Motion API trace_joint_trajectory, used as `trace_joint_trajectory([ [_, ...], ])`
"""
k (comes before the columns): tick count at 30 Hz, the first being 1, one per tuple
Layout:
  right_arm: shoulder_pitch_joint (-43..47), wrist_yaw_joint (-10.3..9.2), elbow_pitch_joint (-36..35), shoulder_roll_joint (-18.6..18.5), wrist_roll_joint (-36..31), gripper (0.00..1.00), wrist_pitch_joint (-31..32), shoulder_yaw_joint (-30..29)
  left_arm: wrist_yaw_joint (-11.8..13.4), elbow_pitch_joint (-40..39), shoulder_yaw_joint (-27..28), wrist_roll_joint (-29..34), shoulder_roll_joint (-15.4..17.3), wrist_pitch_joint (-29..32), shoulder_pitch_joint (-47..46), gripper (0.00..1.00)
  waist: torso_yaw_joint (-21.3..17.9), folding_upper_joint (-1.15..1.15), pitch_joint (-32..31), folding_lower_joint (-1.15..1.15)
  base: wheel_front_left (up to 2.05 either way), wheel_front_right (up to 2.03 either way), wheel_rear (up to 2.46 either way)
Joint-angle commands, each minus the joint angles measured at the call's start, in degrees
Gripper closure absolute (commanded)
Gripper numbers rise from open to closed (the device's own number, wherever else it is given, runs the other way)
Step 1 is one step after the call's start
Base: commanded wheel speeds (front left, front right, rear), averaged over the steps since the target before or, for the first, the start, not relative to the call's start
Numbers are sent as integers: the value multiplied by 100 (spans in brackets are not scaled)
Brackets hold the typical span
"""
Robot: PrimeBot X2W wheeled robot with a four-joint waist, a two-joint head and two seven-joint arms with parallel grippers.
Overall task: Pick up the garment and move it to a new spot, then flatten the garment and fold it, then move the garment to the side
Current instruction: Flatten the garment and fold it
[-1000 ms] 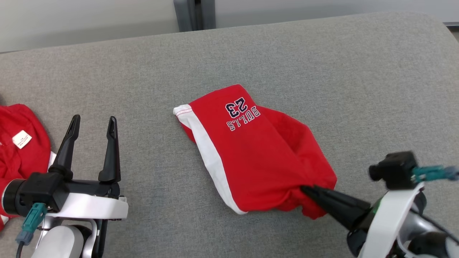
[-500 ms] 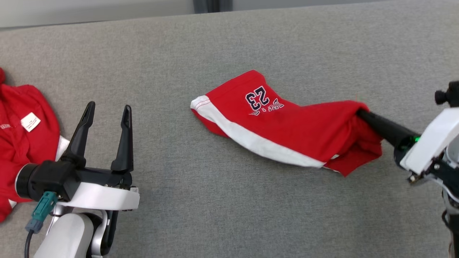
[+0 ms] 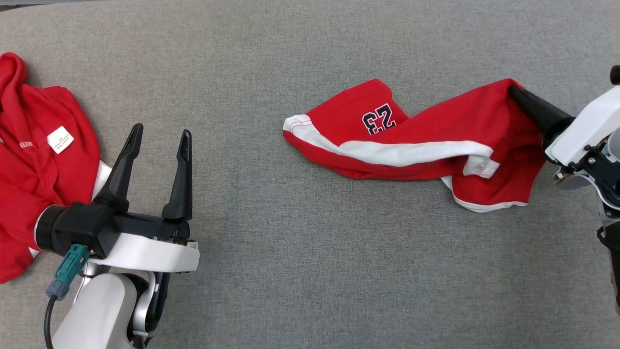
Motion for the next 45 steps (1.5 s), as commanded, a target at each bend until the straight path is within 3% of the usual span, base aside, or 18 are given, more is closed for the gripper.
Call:
trace_joint_trajectory([
  [1,-97,5,104,-84,53,0,-272,69,-38,19,15,34,19,-39,-145,0,13,0,15,0,0,0,0],
  [11,178,5,714,-238,480,0,-2269,11,-20,178,102,36,14,-52,-40,0,-172,0,-202,0,0,0,0],
  [15,538,5,569,-274,591,0,-2981,-141,25,204,164,9,70,-54,52,0,-287,0,-351,0,0,0,0],
  [21,1250,4,-114,-273,-76,0,-3883,-50,129,228,235,-42,151,-11,290,0,-502,0,-683,0,0,0,0],
  [26,1680,5,-655,-102,-849,0,-4123,103,188,199,274,-64,203,12,439,0,-593,0,-862,0,0,0,0],
  [38,2975,4,-2068,733,-3012,0,-3705,98,408,181,250,-97,236,105,925,0,-675,0,-1318,0,0,0,0],
  [45,3559,4,-2549,1006,-3552,0,-3473,-6,554,132,251,-80,274,168,1231,0,-636,0,-1547,0,0,0,0],
])
